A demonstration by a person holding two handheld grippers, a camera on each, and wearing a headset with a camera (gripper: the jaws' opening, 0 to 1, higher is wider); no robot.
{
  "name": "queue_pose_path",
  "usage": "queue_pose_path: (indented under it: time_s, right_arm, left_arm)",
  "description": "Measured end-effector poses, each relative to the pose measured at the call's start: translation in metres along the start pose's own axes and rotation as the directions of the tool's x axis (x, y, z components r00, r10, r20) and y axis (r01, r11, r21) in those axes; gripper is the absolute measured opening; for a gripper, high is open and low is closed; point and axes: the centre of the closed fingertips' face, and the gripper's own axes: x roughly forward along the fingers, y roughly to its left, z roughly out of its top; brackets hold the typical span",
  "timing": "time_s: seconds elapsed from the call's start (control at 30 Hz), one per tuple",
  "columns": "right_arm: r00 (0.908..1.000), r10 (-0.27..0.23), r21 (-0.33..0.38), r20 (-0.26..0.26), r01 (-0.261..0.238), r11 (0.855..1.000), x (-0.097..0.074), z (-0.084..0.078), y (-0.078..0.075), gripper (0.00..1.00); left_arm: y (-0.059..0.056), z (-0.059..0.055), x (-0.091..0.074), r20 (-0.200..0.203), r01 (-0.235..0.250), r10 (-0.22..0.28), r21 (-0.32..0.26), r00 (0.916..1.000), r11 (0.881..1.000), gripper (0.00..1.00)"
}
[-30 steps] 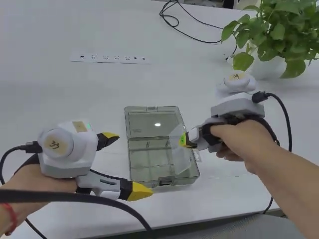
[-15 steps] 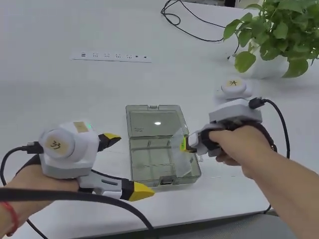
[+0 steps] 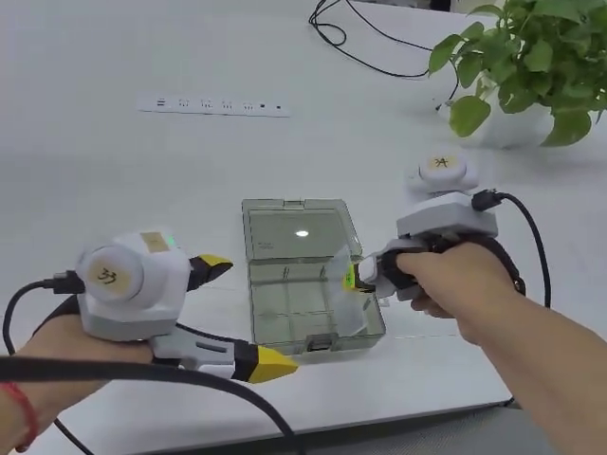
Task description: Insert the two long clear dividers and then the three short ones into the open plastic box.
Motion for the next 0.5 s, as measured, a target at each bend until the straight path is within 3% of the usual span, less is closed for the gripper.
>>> queue_pose_path:
  time_s: [0.5]
  right_arm:
    - [1.0,0.0,-0.023,-0.008,0.0,1.0,0.0029,-0.0002,0.0025,0.07]
  left_arm:
    - [0.0007,-0.0037,-0.0008,-0.005,-0.002,0.002,-0.009,1.0,1.0,0.98]
